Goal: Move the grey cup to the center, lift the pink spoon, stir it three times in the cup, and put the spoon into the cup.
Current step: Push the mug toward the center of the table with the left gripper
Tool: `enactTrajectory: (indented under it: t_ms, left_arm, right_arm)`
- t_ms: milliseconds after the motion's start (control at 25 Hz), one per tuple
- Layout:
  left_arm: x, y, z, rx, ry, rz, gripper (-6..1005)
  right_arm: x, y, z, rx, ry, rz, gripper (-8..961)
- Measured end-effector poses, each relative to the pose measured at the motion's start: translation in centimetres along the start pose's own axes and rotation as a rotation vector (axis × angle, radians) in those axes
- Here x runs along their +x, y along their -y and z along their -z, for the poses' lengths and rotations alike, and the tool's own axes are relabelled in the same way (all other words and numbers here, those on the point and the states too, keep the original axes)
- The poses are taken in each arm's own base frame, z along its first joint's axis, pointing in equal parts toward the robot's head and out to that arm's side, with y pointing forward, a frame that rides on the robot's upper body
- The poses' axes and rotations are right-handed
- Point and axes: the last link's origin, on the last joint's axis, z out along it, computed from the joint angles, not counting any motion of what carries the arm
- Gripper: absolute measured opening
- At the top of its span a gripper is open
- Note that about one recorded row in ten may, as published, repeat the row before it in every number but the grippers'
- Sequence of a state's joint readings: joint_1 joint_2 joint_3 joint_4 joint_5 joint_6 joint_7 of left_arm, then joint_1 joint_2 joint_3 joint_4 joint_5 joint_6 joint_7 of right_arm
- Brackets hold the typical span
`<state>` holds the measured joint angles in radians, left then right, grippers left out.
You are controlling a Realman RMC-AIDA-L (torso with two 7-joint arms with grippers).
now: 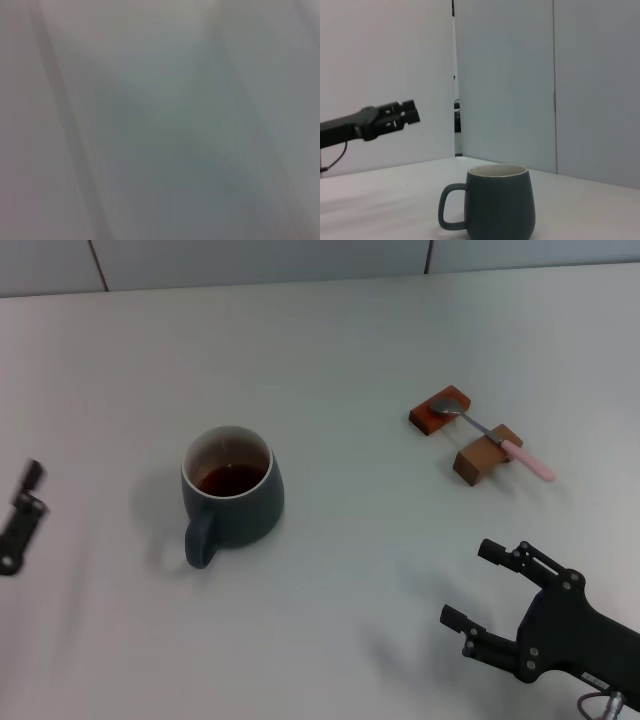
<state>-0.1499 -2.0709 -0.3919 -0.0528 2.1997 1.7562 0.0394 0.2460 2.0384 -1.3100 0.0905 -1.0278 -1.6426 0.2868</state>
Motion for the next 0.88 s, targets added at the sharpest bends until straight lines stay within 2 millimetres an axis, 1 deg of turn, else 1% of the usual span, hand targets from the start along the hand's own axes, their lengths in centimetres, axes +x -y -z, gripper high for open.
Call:
enactTrajectory:
  t_ms: [40,120,160,200,240,320,360,400,440,560,640,800,880]
  left_arm:
    - [-0.6,0.6,-0.3,0.049,0.038,-0.038,788]
    - [-1.5,0.9,-0.9,0.079,0.099,-0.081,701]
    - [-2.2,0.6,-1.6,0.076,0.137,-0.111,658]
    - [-2.9,-0.2,-2.4,0.059,0.182,-0.156,614]
    - [-3.2,-0.5,-2.8,0.051,0.204,-0.184,571]
    - [-3.8,-2.3,-4.2,0.024,0.261,-0.270,489]
    - [-3.8,-2.3,-4.2,0.024,0.261,-0.270,447]
    - [-4.2,-3.5,-5.2,0.000,0.304,-0.327,406]
    - [-4.2,-4.0,-5.7,-0.010,0.319,-0.339,365]
    - [-4.2,-4.9,-6.7,-0.029,0.329,-0.324,285]
    - [-4.2,-5.2,-6.8,-0.035,0.332,-0.316,232]
    - [-4.1,-6.4,-7.7,-0.063,0.346,-0.278,126]
    - [-3.8,-7.1,-8.0,-0.076,0.343,-0.265,89]
  right_arm:
    - [0.0,0.0,0.0,0.000,0.000,0.000,834]
    - [0.0,0.0,0.0,0.000,0.000,-0.001,834]
    - [0.0,0.0,0.0,0.000,0.001,-0.001,834]
    - [0.0,0.0,0.0,0.000,0.003,0.000,834]
    - [0.0,0.0,0.0,0.000,0.003,0.000,834]
    - [-0.1,0.0,0.0,0.000,0.005,0.000,834]
    - [-0.1,0.0,0.0,0.001,0.006,-0.001,835]
    - [-0.1,0.0,0.0,0.000,0.007,-0.001,835]
    - [-0.1,0.0,0.0,0.000,0.008,-0.001,835]
    - [-0.1,0.1,0.0,0.002,0.008,0.000,835]
    - [-0.1,0.1,0.1,0.005,0.008,-0.001,835]
    - [-0.1,0.1,0.1,0.009,0.008,-0.004,835]
    - [-0.1,0.1,0.2,0.010,0.007,-0.006,834]
